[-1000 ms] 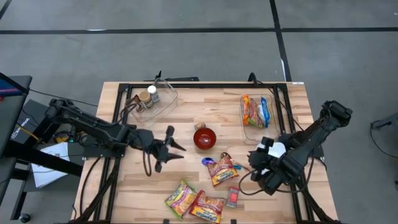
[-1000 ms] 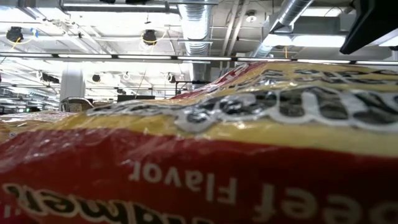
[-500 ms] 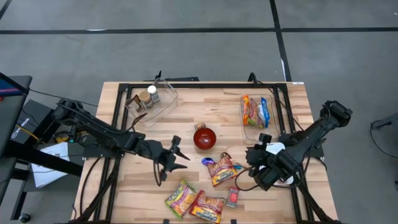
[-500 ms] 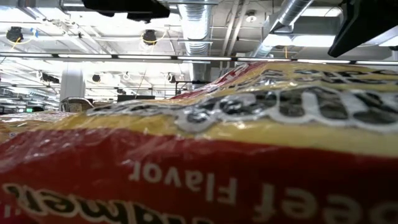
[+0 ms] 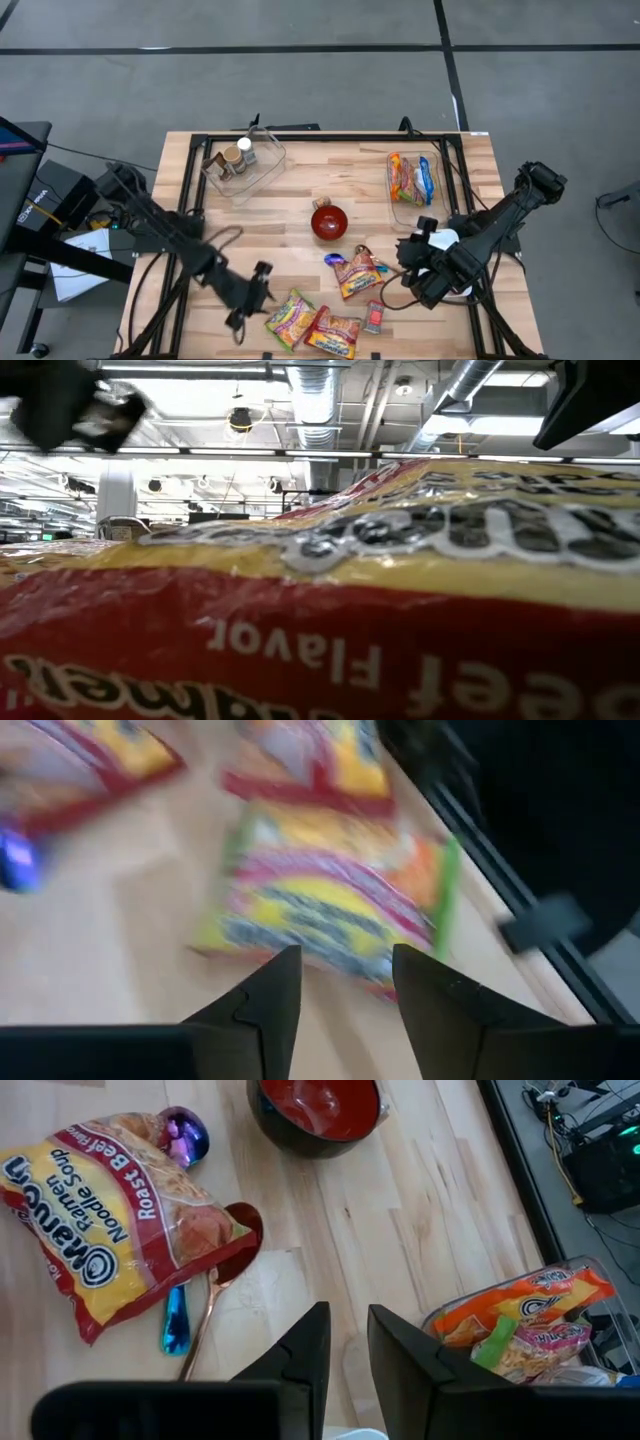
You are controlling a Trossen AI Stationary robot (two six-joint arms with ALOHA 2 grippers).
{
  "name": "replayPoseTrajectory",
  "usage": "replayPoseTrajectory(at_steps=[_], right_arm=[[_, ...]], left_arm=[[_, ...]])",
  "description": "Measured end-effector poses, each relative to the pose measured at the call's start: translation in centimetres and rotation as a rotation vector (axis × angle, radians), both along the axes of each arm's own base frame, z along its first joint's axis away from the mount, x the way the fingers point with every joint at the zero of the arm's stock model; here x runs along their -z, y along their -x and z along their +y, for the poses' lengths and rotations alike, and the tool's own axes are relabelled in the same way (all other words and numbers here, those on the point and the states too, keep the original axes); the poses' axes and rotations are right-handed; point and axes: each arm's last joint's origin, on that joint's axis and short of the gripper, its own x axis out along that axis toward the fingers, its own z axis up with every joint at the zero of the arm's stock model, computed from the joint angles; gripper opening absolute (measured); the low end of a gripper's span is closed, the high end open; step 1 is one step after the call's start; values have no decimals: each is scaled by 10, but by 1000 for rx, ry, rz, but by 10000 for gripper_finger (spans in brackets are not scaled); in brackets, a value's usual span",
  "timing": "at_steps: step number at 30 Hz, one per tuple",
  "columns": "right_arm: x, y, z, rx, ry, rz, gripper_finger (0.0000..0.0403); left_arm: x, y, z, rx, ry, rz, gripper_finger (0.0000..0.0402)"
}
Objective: Pick & Place Food Item
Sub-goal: Put the green noodle pack into the right transparent bin
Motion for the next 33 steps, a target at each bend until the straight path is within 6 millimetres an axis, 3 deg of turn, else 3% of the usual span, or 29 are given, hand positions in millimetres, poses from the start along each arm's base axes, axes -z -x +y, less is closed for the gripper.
replayPoseTrajectory(at_steps=[5,9,17,24,33], right_arm=[[0,0,0,1,-3,-3,64],[0,0,0,5,-5,-5,64],[0,0,1,5,-11,-11,64],[0,0,1,5,-12,-11,64],[0,0,2,6,-35,-2,64]], left_arm=[[27,26,-29,-69,-9,40,144],[40,36,-44,-208,36,9,150],[65,34,-54,-383,191,65,191],[67,33,-59,-383,242,71,237],[73,29,-62,-397,270,37,242]])
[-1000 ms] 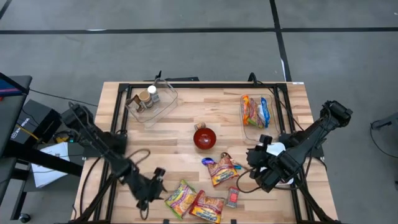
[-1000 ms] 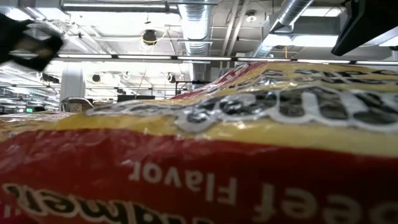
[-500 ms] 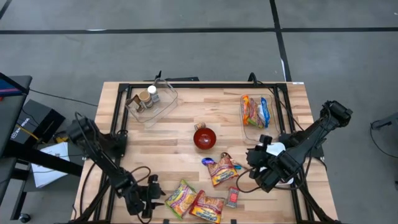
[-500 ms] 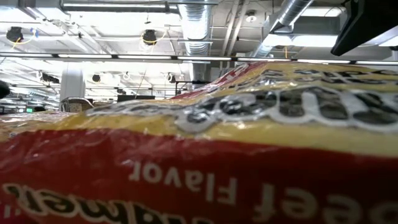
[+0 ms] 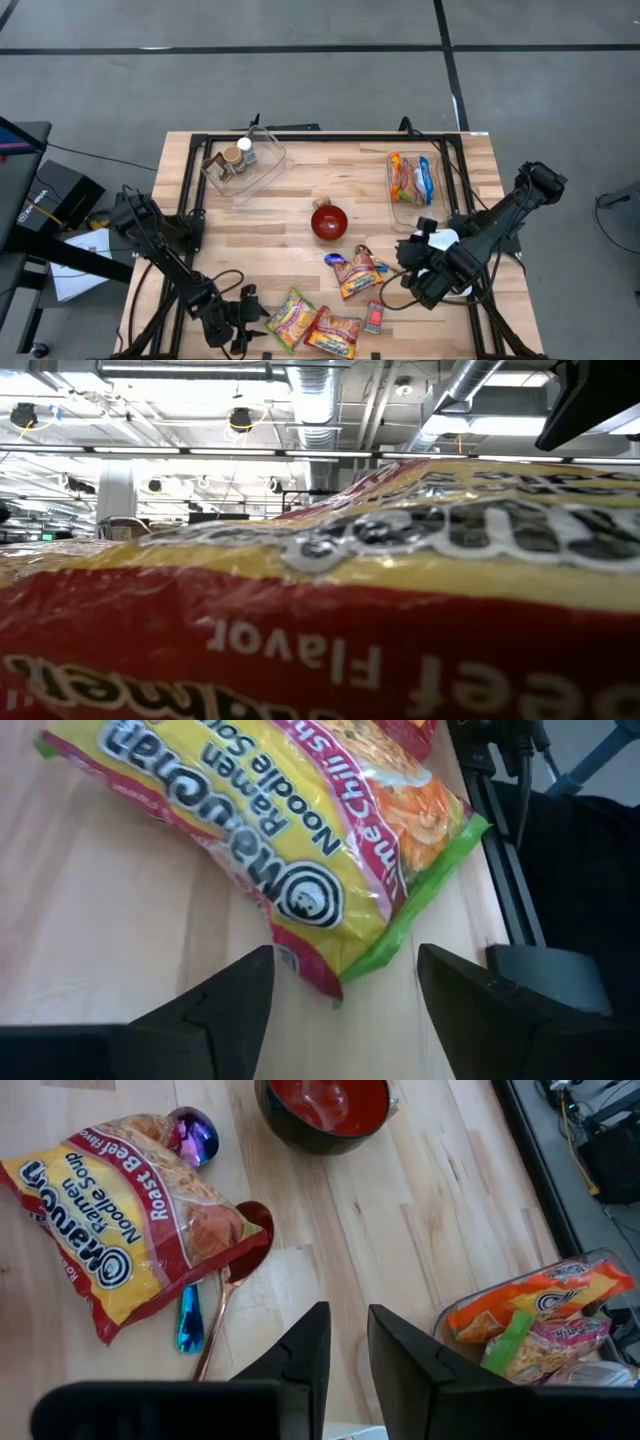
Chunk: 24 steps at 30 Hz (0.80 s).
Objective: Pick & Place Food Item
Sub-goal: Put the green noodle pack into the right transparent bin
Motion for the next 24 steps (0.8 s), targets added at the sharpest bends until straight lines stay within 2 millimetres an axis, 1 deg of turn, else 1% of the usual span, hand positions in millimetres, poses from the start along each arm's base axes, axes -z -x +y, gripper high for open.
replayPoseTrajectory(at_steps=[3,7,11,15,21,24], right_arm=[[0,0,0,0,-2,-2,64],[0,0,0,0,-3,-3,64],[0,0,0,0,-5,-5,64],[0,0,0,0,-6,-4,64],[0,-1,1,-3,-7,-4,64],[0,-1,1,-3,-7,-4,64]], left_arm=[[9,-2,-2,-10,8,-5,241],[14,-3,-3,-47,11,-11,239],[12,-3,-2,-49,10,-9,214],[11,-5,1,-55,5,-1,165],[13,-6,6,-64,-36,26,74],[14,-5,7,-40,-76,21,26]])
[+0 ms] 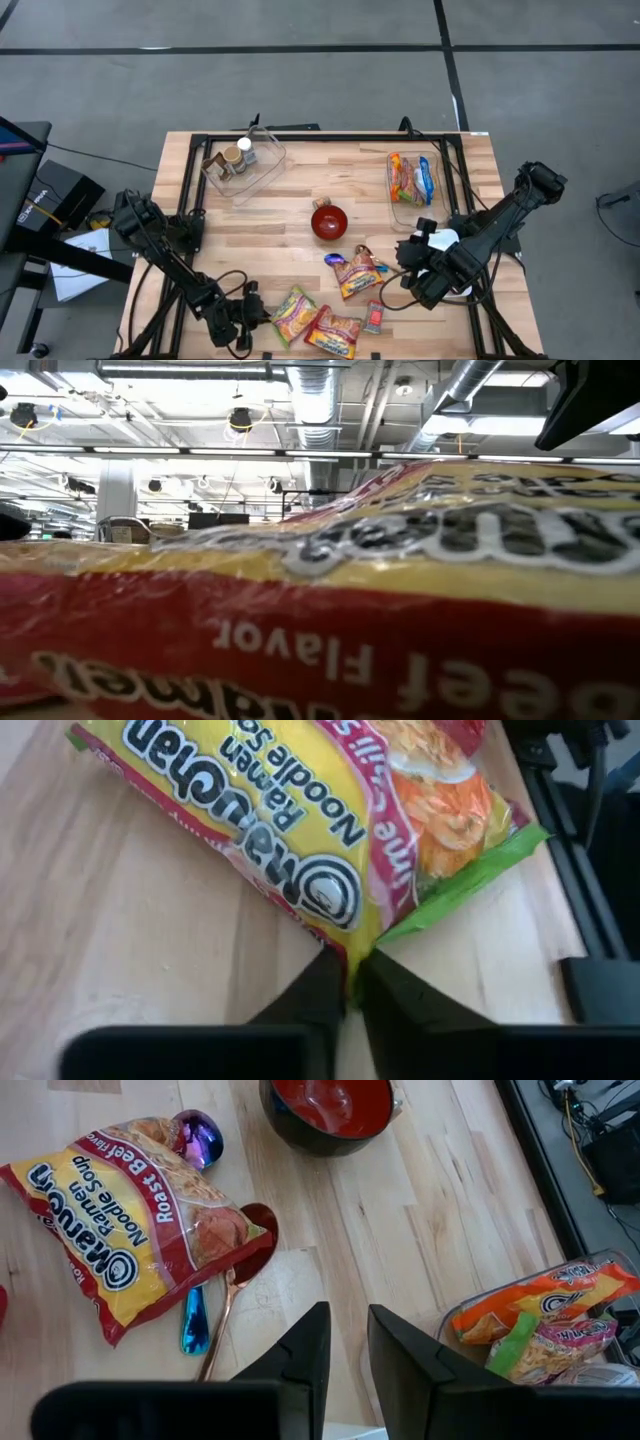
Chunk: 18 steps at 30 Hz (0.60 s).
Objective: Pick & Place Food Item
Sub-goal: Put the green noodle pack into the right transparent bin
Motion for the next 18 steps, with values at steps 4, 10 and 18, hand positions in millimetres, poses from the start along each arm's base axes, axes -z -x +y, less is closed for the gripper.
replayPoseTrajectory(at_steps=[4,10,18], right_arm=[[0,0,0,0,-2,-2,64],[0,-1,1,-1,-7,-8,64],[-1,-4,4,-55,-2,-13,64]], left_arm=[[0,0,0,22,-37,-10,7],[0,0,1,40,-57,-13,2],[-23,1,6,57,-172,-117,1]])
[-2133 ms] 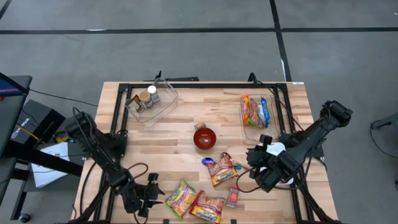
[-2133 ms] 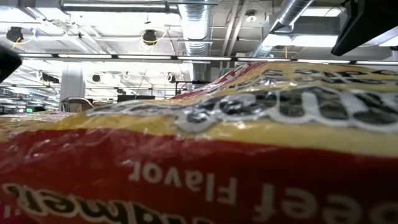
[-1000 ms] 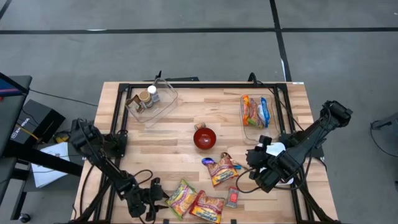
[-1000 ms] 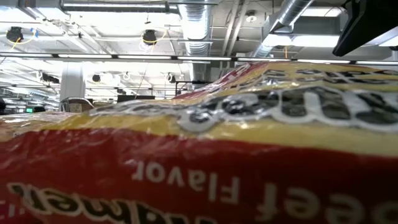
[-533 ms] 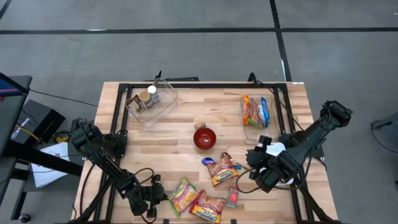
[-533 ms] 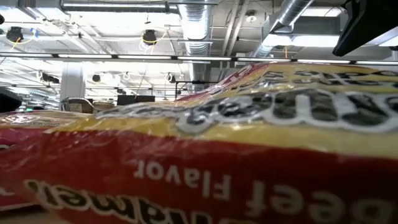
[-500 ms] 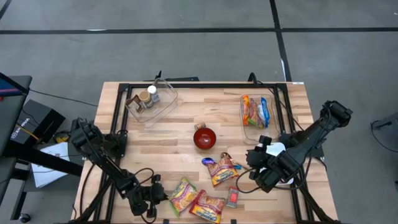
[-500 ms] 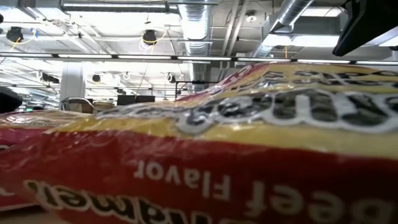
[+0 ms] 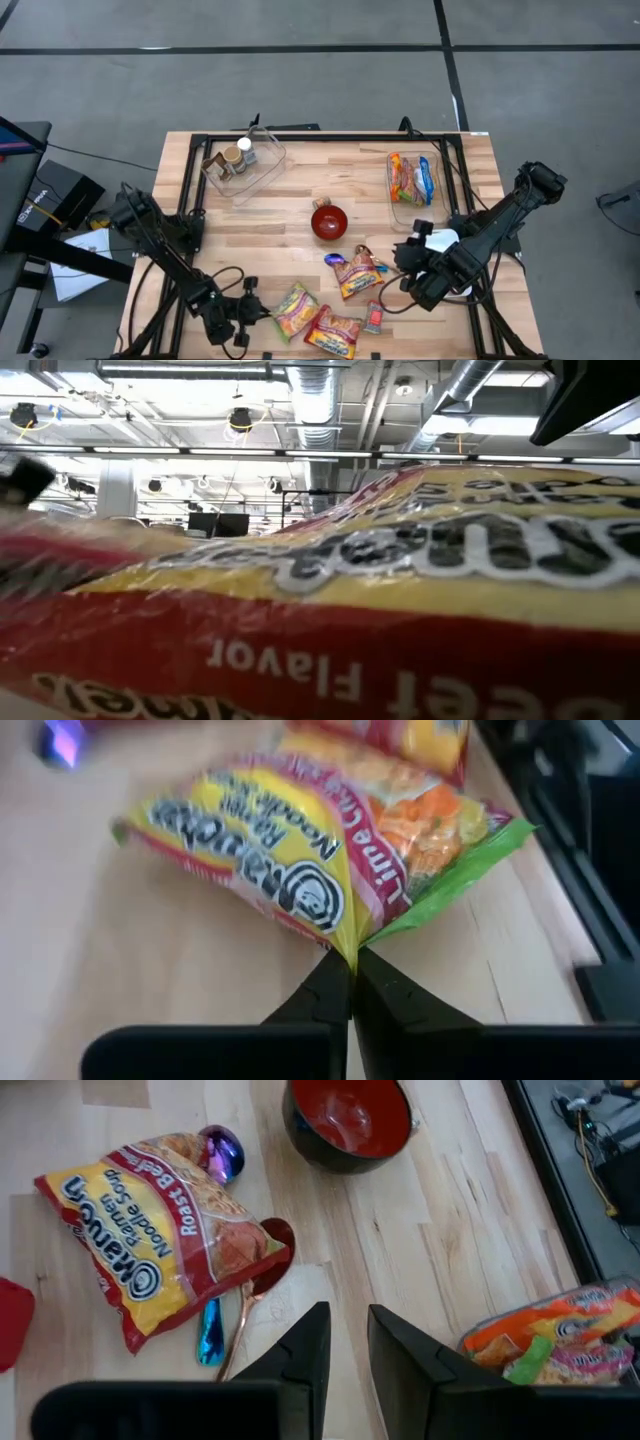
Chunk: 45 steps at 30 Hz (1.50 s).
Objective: Pick & Place Food Item
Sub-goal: Put the green noodle pack into the right transparent bin
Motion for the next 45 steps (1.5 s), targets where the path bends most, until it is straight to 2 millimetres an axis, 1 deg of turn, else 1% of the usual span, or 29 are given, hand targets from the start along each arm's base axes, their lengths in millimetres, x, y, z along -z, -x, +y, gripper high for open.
replayPoseTrajectory(at_steps=[7,12,16,21,26,30,34,37,39,45], right_arm=[[-1,-2,1,-22,23,-15,64],[-2,-3,1,-41,58,-35,64],[-4,-7,4,-89,102,-66,64],[-7,-15,10,-165,138,-115,64],[-11,-21,16,-222,139,-160,64],[-15,-28,17,-231,128,-208,64],[-19,-37,14,-220,113,-251,66],[-21,-44,11,-227,95,-268,77],[-22,-49,9,-249,71,-272,91],[-29,-66,1,-342,-3,-304,159]], left_arm=[[-26,-1,6,-42,-136,-150,0],[-36,-8,15,-65,-204,-189,0],[-39,-21,27,-88,-267,-193,0],[-46,-44,45,-120,-351,-231,0],[-57,-66,60,-77,-390,-297,0],[-64,-77,68,-30,-414,-346,0],[-66,-81,73,5,-462,-354,0],[-64,-80,73,59,-516,-332,0],[-63,-80,73,76,-543,-319,0],[-61,-80,75,135,-666,-293,0]])
